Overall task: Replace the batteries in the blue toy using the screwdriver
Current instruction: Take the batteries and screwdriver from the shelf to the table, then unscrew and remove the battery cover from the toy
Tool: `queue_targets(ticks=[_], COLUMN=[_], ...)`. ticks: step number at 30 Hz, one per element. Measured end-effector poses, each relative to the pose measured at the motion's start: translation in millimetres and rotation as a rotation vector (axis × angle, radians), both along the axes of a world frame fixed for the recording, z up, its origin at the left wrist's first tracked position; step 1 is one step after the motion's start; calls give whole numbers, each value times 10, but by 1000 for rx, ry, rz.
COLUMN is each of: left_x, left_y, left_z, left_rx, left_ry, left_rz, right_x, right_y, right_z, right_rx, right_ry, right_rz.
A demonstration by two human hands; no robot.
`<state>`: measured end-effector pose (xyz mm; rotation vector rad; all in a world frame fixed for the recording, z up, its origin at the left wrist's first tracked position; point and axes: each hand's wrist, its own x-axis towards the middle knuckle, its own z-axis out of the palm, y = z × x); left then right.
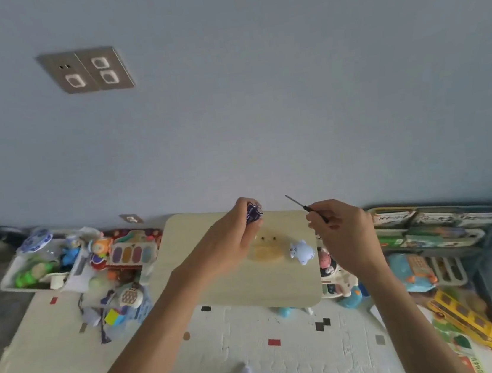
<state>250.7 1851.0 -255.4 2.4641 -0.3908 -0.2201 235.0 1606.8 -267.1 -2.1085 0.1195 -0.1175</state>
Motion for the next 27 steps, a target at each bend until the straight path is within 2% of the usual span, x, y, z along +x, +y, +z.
queue_targets(ticks=[4, 10, 15, 17, 20, 23, 27], left_x=[200, 415, 548, 531, 606, 587, 568], left_y=[41, 21, 15, 25, 99, 166, 201], left_z=[-1180, -3439, -5032, -5433, -5824, -5993, -6061], left_rx=[98, 273, 467, 520, 542, 540, 535], left_ry=[29, 46, -35, -87, -291, -434, -485], left_rz=[-72, -217, -375, -446, -484, -483, -472], right_x=[170, 363, 561, 557, 578, 557, 520], right_y=[-18, -224, -350, -357, -351, -298, -265], right_z=[-1133, -3079, -4369, -4719, -5093, -5285, -5399], right_rx=[-67, -116, -168, -238, -321, -364, -388], right_ry=[1, -3, -139, -217, -312, -414, -505], right_rz=[13, 71, 122, 176, 252, 327, 351])
